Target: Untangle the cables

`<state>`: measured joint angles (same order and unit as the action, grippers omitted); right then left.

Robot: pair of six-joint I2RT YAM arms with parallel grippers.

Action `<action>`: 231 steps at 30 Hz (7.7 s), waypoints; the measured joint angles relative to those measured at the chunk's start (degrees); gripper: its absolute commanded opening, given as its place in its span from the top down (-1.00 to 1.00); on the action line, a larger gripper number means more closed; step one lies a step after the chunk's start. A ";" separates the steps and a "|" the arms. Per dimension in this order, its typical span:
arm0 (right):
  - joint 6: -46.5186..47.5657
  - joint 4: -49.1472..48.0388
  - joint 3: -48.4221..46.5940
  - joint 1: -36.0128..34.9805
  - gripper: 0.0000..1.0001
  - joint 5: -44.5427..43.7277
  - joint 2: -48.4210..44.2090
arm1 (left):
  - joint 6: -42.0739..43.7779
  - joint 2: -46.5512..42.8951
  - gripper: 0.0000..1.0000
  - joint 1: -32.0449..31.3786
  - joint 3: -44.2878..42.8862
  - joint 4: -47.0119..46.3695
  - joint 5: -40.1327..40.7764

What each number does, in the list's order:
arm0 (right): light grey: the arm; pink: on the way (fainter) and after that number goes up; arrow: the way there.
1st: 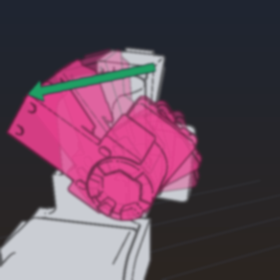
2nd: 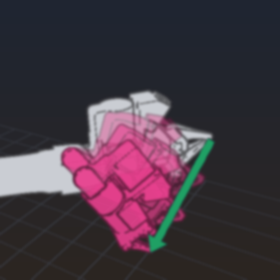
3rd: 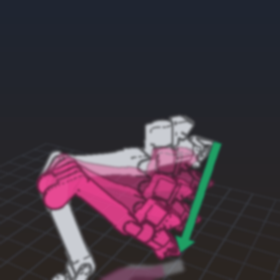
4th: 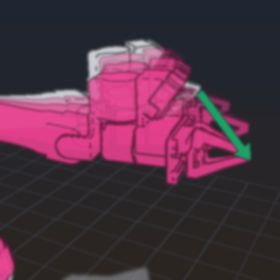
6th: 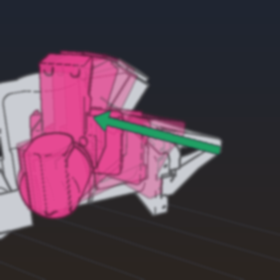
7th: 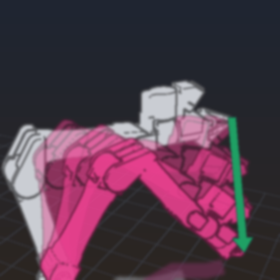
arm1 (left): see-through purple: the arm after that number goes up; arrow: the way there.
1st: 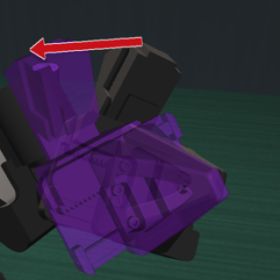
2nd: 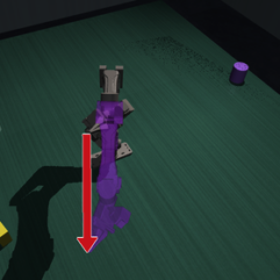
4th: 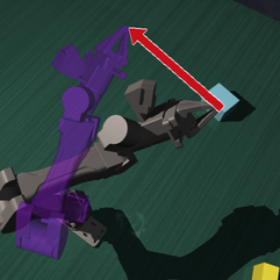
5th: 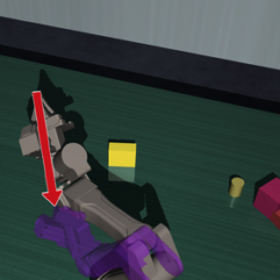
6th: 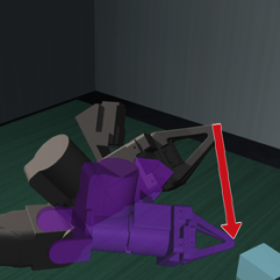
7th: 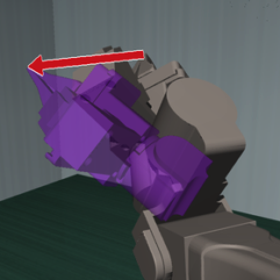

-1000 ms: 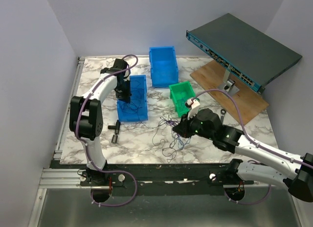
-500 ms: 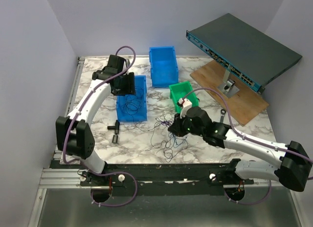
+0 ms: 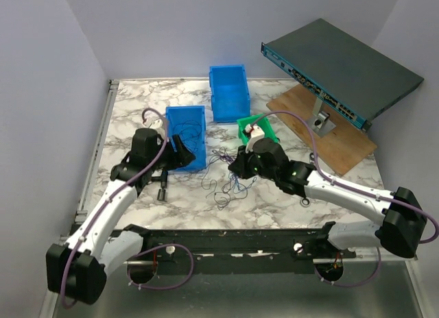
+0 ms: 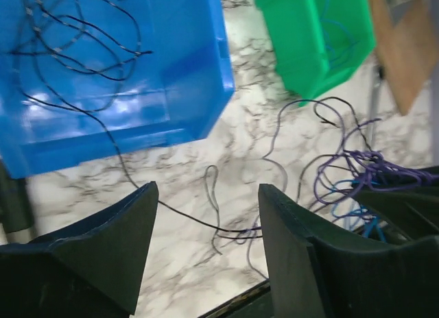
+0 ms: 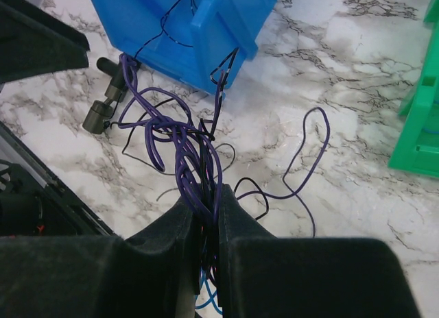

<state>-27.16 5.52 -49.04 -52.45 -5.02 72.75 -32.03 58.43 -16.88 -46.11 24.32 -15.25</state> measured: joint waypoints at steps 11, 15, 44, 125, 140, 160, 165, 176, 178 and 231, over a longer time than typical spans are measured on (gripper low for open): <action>-0.50 -1.68 0.02 0.00 0.99 -0.26 0.02 | -32.65 -16.15 -0.43 -0.02 22.05 -16.22 -1.86; -0.50 -1.90 0.02 0.00 0.99 -0.28 0.02 | -41.11 -16.04 -0.43 -0.02 23.58 -16.98 -0.35; -8.83 6.93 18.16 -0.24 0.80 -12.22 -8.37 | -35.76 -8.74 1.00 10.03 8.57 -14.10 8.72; -0.15 -13.81 15.56 -0.09 -0.57 4.42 8.52 | 7.06 -19.34 -0.89 -15.91 26.45 -26.01 5.51; -0.48 -19.71 30.42 -0.04 -0.53 -7.93 -9.01 | 11.17 -6.29 -0.74 -19.91 26.43 -37.53 -1.73; -0.09 -25.66 33.51 -0.04 0.16 -5.90 -6.99 | 13.62 10.25 -0.43 -27.96 18.88 -34.45 -4.33; 0.24 -25.64 33.00 -0.04 0.41 -5.07 -6.27 | 14.08 16.26 -0.39 -29.33 14.38 -31.21 -3.15; 0.17 -26.43 34.34 -0.04 0.42 -5.01 -14.58 | 14.29 23.30 -0.29 -29.49 9.44 -24.30 2.80; 0.15 -26.47 34.36 -0.04 0.07 -4.98 -14.38 | 14.25 24.98 -0.24 -29.55 8.28 -22.69 4.22; -9.20 -17.44 39.63 -0.07 -0.09 -30.47 -38.95 | 9.70 -19.89 1.00 -29.64 27.47 -25.99 36.65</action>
<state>-36.36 -11.92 -9.41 -52.51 -35.48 33.80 -22.33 38.54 -46.52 -18.63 -1.67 21.41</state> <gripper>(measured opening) 0.397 0.011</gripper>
